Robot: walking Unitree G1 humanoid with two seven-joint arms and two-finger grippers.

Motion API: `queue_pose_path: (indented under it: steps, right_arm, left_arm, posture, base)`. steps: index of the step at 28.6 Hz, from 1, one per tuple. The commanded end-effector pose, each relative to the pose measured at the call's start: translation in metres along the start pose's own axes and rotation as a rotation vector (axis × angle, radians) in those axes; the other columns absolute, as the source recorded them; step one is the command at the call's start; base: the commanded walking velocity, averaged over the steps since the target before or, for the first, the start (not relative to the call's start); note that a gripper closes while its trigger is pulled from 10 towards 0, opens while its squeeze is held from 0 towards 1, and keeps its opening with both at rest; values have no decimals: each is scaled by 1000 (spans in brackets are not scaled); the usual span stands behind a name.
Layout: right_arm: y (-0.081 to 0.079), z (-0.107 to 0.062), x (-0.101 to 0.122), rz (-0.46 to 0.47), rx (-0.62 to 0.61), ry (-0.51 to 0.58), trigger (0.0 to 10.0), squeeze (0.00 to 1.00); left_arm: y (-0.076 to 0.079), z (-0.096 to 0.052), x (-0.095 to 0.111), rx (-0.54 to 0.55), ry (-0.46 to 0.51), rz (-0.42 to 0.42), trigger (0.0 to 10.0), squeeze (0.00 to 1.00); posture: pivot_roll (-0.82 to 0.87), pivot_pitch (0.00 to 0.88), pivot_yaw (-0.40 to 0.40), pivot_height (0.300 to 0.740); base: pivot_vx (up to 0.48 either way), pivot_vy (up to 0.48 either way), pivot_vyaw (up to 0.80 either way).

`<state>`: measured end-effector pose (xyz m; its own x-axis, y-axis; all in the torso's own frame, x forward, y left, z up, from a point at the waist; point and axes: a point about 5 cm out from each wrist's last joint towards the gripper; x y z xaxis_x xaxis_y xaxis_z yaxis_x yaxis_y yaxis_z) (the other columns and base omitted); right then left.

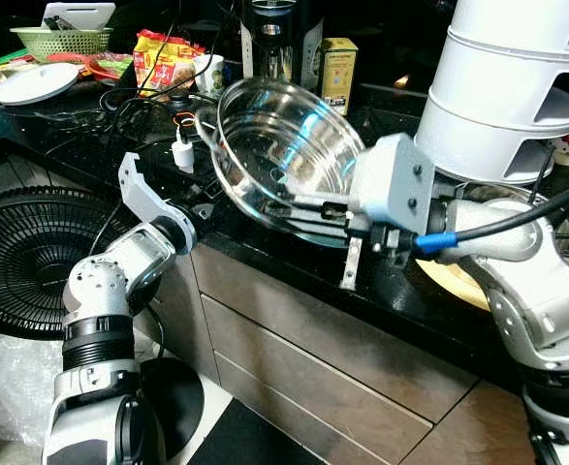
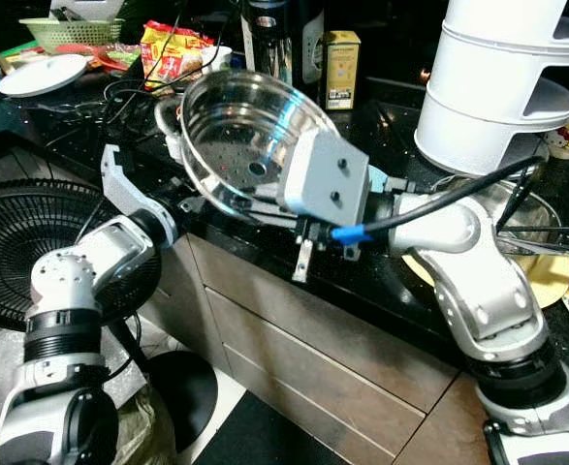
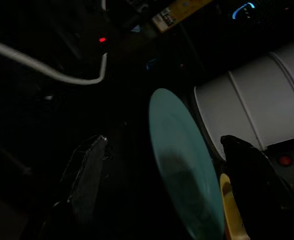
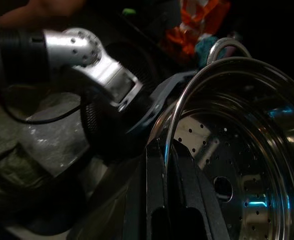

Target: Kitchen organization

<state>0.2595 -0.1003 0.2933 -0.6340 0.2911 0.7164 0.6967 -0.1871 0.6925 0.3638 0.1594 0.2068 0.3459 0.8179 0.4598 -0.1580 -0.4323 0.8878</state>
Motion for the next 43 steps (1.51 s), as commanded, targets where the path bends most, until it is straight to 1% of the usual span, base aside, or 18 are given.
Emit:
queue_pose_path:
  steps: [1, 8, 11, 12, 14, 18, 21, 25, 26, 31, 40, 41, 42, 43]
  right_arm:
    - [-4, -1, 4, -21, 3, -11, 0, 0]
    - [-9, -8, 5, 12, 11, -24, 0, 0]
    - [-10, -10, 7, 15, 14, -25, 0, 0]
    - [-10, -11, 7, 18, 15, -29, 0, 0]
    - [-10, -13, 8, 21, 16, -37, 0, 0]
    - [-11, -14, 9, 30, 13, -43, 0, 0]
    - [-10, -15, 9, 45, 0, -51, 0, 0]
    - [-9, -14, 9, 81, -1, -52, 0, 0]
    - [-8, -14, 10, 83, -8, -45, 0, 0]
    - [-7, -15, 12, 62, -15, -43, 0, 0]
    - [-5, -15, 12, 53, -20, -48, 0, 0]
    - [-4, -16, 12, 51, -24, -51, 0, 0]
    - [-4, -16, 12, 51, -24, -51, 0, 0]
    - [-4, -16, 12, 49, -26, -52, 0, 0]
  left_arm:
    - [1, 2, 5, -7, 5, 16, 10000, 0]
    - [7, 7, 7, -40, -9, 19, 10000, 0]
    - [6, 10, 7, -28, -27, 24, 10000, 0]
    - [1, 13, 5, 1, -50, 21, 10000, 0]
    - [-2, 15, 4, 18, -66, 28, 10000, 0]
    - [-5, 18, 6, 21, -78, 46, 10000, 0]
    - [-8, 21, 3, 38, -106, 69, 10000, 0]
    - [-7, 24, 3, 30, -117, 72, 10000, 0]
    - [-4, 26, 4, 18, -121, 75, 10000, 0]
    - [-5, 27, 5, 40, -123, 70, 10000, 0]
    - [-8, 27, 4, 61, -143, 46, 10000, 0]
    - [-10, 26, 1, 69, -159, 33, 4314, 0]
    - [-10, 26, 1, 69, -159, 33, 4314, 0]
    - [-12, 26, 0, 73, -172, 23, 0, 0]
  posture:
    - [-22, 0, 10, 740]
    - [-42, 0, 7, 740]
    - [-47, 0, 7, 740]
    - [-52, 0, 8, 740]
    - [-55, 0, 8, 740]
    - [-64, 0, 7, 740]
    - [-65, 0, 6, 740]
    - [-65, 0, 6, 740]
    - [-65, 0, 6, 740]
    - [-63, 0, 8, 740]
    - [-58, 0, 9, 740]
    - [-57, 0, 9, 740]
    - [-57, 0, 9, 740]
    - [-57, 0, 9, 740]
  base:
    - [0, 0, 0]
    - [0, 0, 0]
    - [0, 0, 0]
    - [0, 0, 0]
    - [0, 0, 0]
    - [0, 0, 0]
    - [0, 0, 0]
    - [0, 0, -528]
    - [0, 0, -712]
    - [0, 0, 0]
    - [0, 0, 0]
    - [0, 0, 0]
    - [0, 0, 0]
    - [0, 0, 0]
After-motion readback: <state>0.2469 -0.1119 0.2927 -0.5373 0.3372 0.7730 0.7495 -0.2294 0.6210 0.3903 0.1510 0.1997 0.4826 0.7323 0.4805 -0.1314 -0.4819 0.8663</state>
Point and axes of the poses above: a point about 5 cm out from each wrist's last joint towards the gripper, its own z axis pointing out of the wrist towards the gripper, its own x axis along the axis of the wrist's last joint, y = z × x, and after that the axes turned 6 degrees about -z, right-handed
